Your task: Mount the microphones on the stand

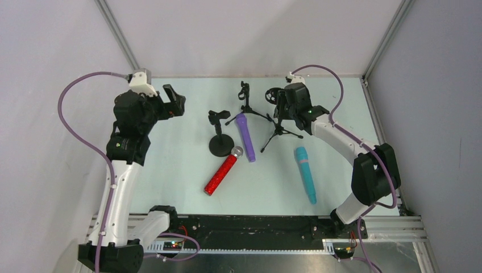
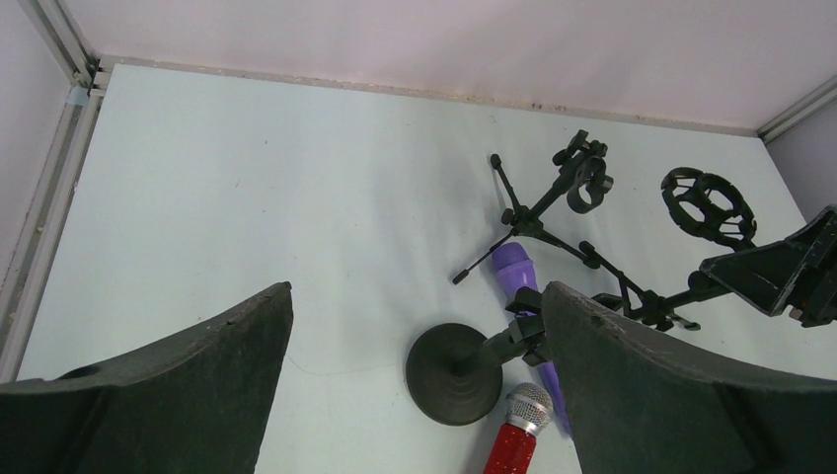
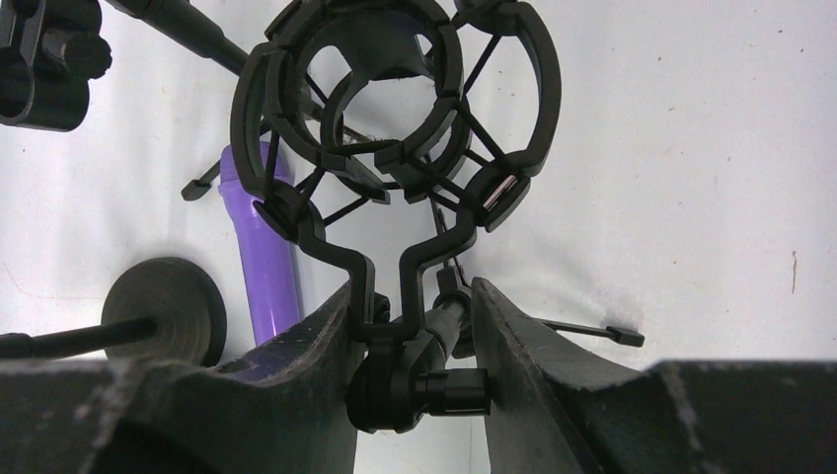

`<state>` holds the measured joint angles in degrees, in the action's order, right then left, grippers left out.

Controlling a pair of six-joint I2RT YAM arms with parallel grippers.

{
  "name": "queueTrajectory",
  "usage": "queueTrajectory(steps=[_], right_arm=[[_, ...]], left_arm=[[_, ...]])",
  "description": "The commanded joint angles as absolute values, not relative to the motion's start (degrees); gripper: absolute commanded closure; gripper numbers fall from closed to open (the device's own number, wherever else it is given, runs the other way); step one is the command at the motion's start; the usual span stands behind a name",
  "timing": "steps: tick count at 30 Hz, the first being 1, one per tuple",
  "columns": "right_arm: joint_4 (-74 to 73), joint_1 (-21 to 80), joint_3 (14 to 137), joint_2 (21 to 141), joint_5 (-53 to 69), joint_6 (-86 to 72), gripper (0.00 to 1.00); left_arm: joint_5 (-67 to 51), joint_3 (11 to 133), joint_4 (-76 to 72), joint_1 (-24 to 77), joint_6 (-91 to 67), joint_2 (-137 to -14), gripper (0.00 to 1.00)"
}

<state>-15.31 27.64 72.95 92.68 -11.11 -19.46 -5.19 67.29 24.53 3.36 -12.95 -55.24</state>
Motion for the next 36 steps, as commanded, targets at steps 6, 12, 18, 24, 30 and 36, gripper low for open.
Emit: queueTrajectory(steps=[6,12,18,24,30,36], right_arm=[[-14.75,28.24,71.54,90.86,-8.51,-17.13,0.32],[-14.05,28.26,71.54,88.44,-8.00,-15.96,0.08],[-12.96,27.62,71.63,86.78,-7.19,-13.05,0.01],[-13.54,26.22,73.45,87.58,-3.92,-10.40,0.00],[-17.06,26.00,79.22,91.61,-1.55,-7.23,0.01],[-24.88,26.61,88.15,99.76,-1.42,-4.81,0.08]], left_arm=[[-5.86,67.17,22.75,3.15,-11.60,-55.40,0.00],[-6.11,67.17,22.75,3.11,-11.68,-55.59,0.00],[-6.29,67.23,22.73,3.11,-11.73,-55.89,0.00],[-6.20,67.21,22.74,3.10,-11.69,-55.97,0.00],[-6.04,67.20,22.75,3.13,-11.69,-56.05,0.00],[-5.92,67.15,22.72,3.14,-11.61,-56.07,0.00]])
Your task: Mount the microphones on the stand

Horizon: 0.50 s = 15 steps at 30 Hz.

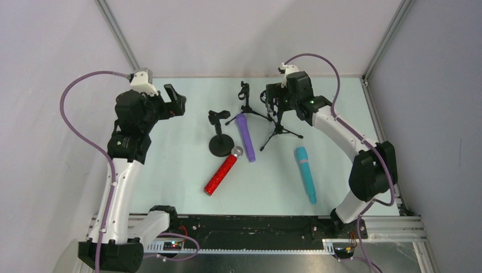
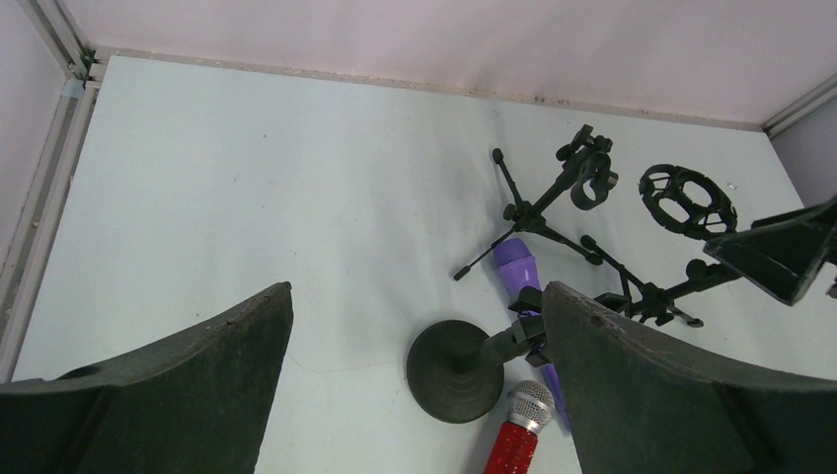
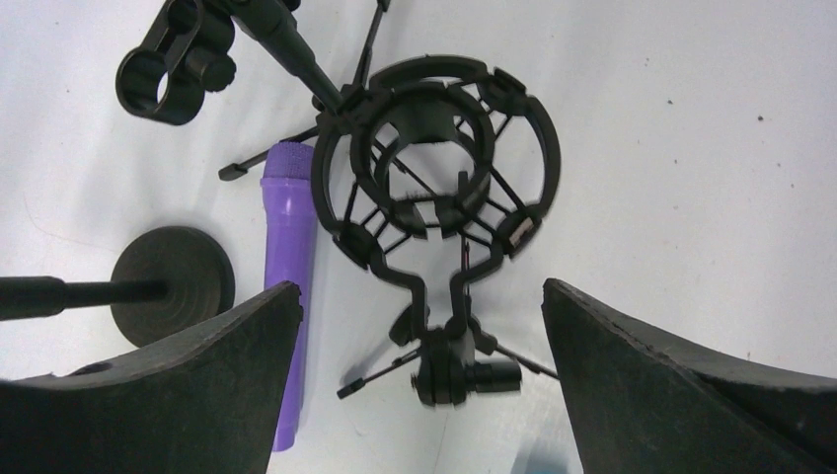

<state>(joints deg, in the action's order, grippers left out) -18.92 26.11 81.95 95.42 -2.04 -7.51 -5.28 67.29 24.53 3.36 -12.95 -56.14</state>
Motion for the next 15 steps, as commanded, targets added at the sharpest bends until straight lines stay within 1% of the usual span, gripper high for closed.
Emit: queueTrajectory(steps=[1,3,13,15], right_arm=[[-25.93,26.71,90.20,100.59,-1.76,-4.52,0.12],[-28.15,26.84,92.06,102.58,-2.33,-4.33,0.17],[-28.73,26.89,90.66,102.32,-2.93,-3.93,0.24],[-28.83,26.89,90.51,102.33,-2.94,-3.95,0.27]], left_arm=[[-5.94,67.15,22.73,3.11,-11.61,-56.07,0.00],[-6.10,67.18,22.70,3.13,-11.54,-56.11,0.00],[-6.01,67.17,22.75,3.08,-11.51,-56.14,0.02],[-5.83,67.15,22.76,3.13,-11.51,-56.13,0.02]])
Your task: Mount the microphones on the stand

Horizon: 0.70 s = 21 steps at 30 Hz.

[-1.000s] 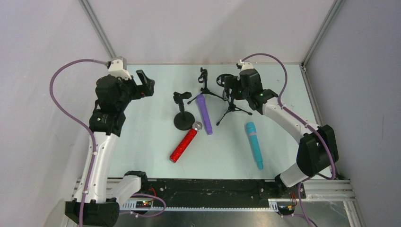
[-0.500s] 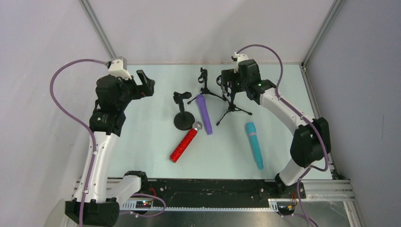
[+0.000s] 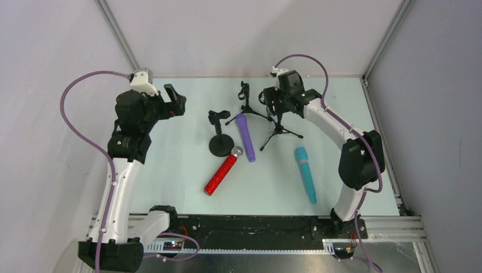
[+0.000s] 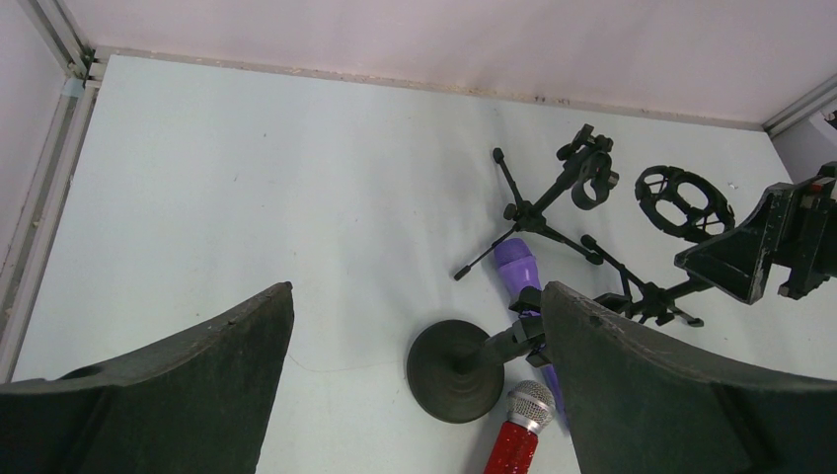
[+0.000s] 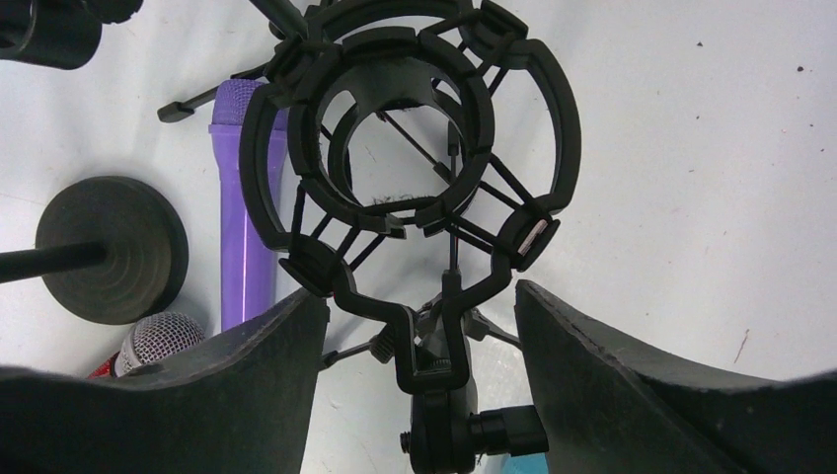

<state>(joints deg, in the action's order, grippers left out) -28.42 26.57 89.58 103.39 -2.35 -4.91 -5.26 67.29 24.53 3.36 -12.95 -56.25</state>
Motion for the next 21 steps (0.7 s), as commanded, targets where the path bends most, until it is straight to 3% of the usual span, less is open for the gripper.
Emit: queueTrajectory(steps=[1,5,11,21], right_arm=[[-28.87,26.83,90.35,102.36,-2.87,-3.91,0.31],[-28.99,26.64,89.91,102.65,-2.67,-4.18,0.44],[-28.66,26.52,89.30,101.79,-1.73,-4.46,0.55],[-27.08,26.14,90.14,98.88,-1.75,-4.67,0.66]], left_arm=[[-5.92,67.19,22.72,3.10,-11.51,-56.26,0.02],[-5.90,67.11,22.75,3.16,-11.51,-56.10,0.02],[-6.04,67.19,22.74,3.11,-11.51,-56.55,0.02],[-5.86,67.07,22.75,3.13,-11.52,-56.68,0.02]])
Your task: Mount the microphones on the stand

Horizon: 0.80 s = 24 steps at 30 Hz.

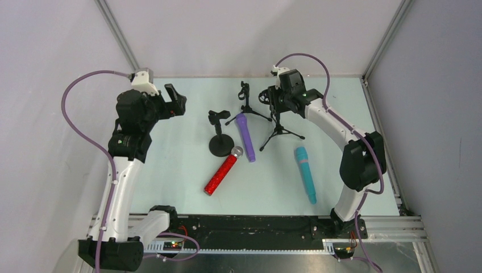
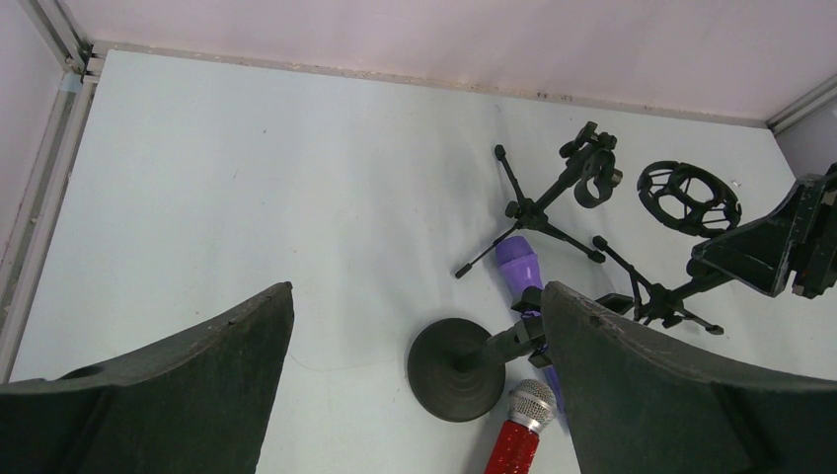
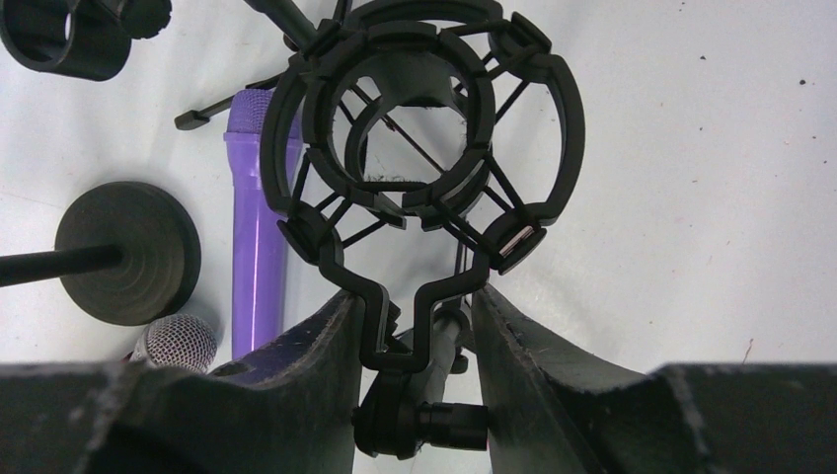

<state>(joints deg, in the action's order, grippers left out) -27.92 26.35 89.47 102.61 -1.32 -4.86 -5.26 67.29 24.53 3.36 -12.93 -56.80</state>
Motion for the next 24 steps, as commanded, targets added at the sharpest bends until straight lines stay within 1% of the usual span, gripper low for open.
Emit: queueTrajectory(steps=[1,4,10,15,16,17,24], right_arm=[[-27.07,26.05,90.45,98.59,-1.71,-4.75,0.66],[-26.94,26.00,90.94,98.05,-1.93,-4.75,0.68],[-26.17,25.88,91.31,96.50,-3.35,-5.25,0.78],[-24.98,25.63,91.51,94.19,-4.78,-5.79,0.89],[-24.88,25.50,91.72,93.90,-4.95,-6.00,0.92],[-24.74,25.45,91.91,93.33,-5.07,-6.12,0.99],[-26.08,24.35,95.15,91.33,-5.85,-7.85,1.00]], left_arm=[[-5.84,67.06,22.71,3.15,-11.52,-56.86,0.02],[-6.05,67.15,22.72,3.15,-11.56,-56.88,0.02],[-6.11,67.10,22.75,3.13,-11.51,-57.12,0.02],[-5.85,67.06,22.72,3.16,-11.52,-57.16,0.02],[-5.92,67.06,22.69,3.12,-11.52,-57.36,0.02],[-6.04,67.13,22.70,3.09,-11.51,-57.42,0.02],[-6.08,67.08,22.71,3.11,-11.56,-57.58,0.02]])
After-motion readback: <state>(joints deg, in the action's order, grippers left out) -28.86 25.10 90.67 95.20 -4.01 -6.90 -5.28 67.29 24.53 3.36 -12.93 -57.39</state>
